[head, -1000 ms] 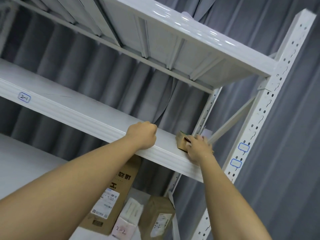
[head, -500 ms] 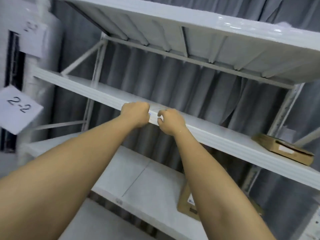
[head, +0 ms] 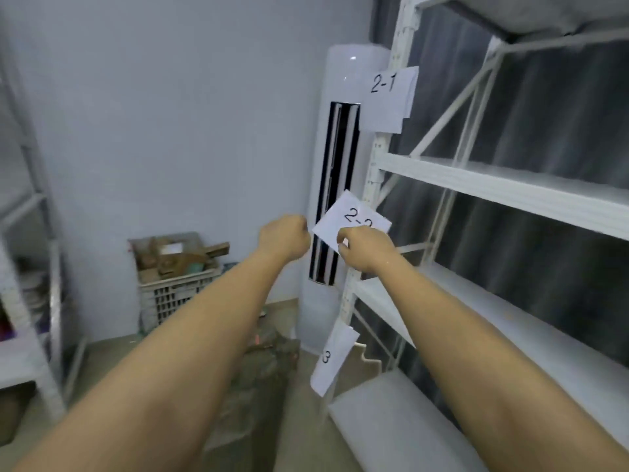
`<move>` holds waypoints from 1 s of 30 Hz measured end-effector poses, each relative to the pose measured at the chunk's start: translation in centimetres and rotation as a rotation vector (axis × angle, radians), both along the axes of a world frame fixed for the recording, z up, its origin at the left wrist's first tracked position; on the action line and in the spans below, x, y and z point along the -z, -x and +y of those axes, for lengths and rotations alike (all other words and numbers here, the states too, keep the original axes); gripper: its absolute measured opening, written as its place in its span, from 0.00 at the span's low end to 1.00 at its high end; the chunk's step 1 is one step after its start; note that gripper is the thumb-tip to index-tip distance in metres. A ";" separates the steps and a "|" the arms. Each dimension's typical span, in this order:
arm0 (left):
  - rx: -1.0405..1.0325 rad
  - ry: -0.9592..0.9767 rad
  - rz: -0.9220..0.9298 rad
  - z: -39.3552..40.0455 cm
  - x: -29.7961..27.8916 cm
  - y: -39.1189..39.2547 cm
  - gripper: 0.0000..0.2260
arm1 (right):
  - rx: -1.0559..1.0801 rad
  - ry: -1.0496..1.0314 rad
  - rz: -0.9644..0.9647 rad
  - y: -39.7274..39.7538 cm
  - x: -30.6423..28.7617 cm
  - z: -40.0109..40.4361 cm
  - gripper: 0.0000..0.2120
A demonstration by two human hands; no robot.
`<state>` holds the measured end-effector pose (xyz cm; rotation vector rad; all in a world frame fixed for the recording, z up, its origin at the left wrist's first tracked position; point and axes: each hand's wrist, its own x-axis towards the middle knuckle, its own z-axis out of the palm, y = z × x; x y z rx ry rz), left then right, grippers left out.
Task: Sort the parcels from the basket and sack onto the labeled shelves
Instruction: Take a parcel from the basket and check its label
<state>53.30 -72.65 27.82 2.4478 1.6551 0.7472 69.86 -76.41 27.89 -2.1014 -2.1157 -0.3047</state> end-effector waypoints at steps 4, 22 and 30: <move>-0.130 0.090 0.030 8.2 4.8 8.3 0.11 | -0.168 0.095 0.092 7.2 4.8 10.6 0.15; -0.545 0.474 -0.121 31.9 20.1 40.0 0.09 | -0.417 0.479 0.416 38.3 20.9 40.9 0.11; -0.354 0.564 -0.189 42.6 23.5 47.2 0.10 | -0.245 0.526 0.659 45.0 25.6 46.9 0.13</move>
